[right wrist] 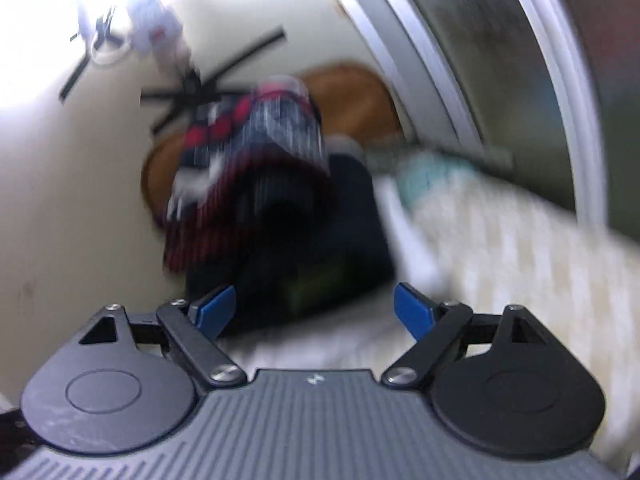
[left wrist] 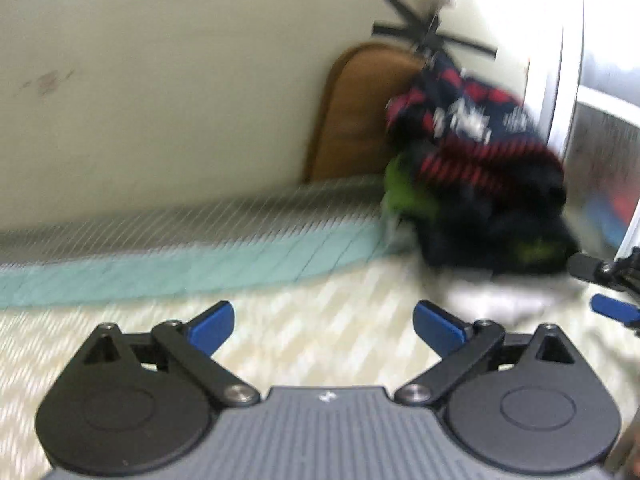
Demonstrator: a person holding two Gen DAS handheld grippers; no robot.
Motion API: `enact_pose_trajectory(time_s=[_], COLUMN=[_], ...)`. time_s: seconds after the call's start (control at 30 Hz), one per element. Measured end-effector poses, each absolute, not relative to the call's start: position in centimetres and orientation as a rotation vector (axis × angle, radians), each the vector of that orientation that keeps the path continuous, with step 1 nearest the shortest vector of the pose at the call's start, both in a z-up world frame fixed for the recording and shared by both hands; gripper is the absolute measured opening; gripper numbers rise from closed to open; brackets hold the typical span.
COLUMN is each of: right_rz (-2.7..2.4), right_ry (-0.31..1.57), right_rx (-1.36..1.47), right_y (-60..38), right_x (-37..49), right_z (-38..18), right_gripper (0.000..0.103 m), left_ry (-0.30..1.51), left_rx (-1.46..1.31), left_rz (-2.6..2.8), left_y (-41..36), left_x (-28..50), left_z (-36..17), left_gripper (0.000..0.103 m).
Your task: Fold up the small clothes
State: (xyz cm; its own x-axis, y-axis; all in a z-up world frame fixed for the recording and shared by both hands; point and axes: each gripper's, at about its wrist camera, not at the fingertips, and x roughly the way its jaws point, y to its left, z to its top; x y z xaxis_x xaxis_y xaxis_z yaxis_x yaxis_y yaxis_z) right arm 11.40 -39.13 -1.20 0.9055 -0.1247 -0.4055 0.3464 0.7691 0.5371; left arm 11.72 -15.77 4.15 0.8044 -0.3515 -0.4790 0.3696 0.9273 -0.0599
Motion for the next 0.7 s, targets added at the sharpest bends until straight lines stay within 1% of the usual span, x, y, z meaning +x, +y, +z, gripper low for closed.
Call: enact_pose_trajectory(time_s=[0.13, 0.3, 0.47, 0.7], right_rz=[-0.270, -0.306, -0.315, -0.315], right_ry=[0.367, 0.328, 0.282, 0.294], right_rx=[0.663, 0.557, 0.487, 0.510], right_y=[-35.4, -31.1, -29.8, -30.6], right_x=[9.0, 6.7, 5.9, 5.7], right_z=[-2.1, -2.1, -1.7, -2.0], right_gripper=[0.088, 0.089, 0.090, 0.090], left_ry=[0.489, 0.473, 0.435, 0.447], left_rx=[0.071, 0.107, 0.128, 0.138], left_rz=[-0.315, -0.251, -0.249, -0.258], left_y=[-13.9, -12.3, -12.2, -12.3], left_x=[9.8, 8.0, 7.1, 7.1], left_z=[3.1, 2.3, 2.2, 2.1], left_gripper=[0.100, 0.102, 0.103, 0.103])
